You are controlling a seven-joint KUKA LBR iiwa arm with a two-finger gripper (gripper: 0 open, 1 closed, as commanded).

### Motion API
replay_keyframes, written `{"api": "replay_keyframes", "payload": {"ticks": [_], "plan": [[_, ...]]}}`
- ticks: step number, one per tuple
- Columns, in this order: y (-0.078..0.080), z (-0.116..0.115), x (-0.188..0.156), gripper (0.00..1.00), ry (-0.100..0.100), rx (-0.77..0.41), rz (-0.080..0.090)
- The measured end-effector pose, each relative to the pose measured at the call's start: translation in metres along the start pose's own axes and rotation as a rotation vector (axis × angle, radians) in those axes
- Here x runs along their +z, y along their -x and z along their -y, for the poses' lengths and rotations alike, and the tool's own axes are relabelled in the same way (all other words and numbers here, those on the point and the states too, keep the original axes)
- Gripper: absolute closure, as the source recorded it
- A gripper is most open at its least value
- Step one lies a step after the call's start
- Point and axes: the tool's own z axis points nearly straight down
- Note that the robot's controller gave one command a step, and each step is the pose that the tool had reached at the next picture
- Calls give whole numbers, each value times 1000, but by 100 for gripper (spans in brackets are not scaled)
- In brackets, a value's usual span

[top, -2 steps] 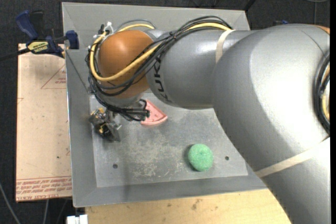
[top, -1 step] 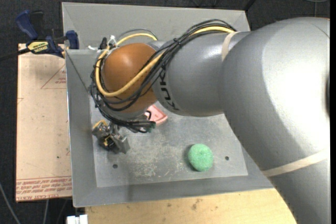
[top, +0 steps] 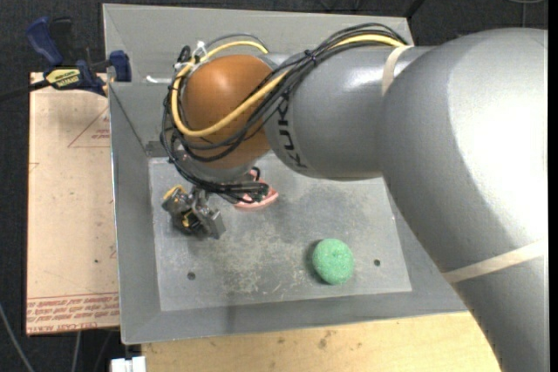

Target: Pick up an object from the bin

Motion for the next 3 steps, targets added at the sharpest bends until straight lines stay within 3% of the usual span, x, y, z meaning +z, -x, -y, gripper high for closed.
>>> {"api": "replay_keyframes", "payload": {"ticks": [1,2,3], "plan": [[-13,6,-56,100,2,6,-6],[3,34,-87,100,-3,98,5],[-2,33,-133,100,2,97,-5]]}}
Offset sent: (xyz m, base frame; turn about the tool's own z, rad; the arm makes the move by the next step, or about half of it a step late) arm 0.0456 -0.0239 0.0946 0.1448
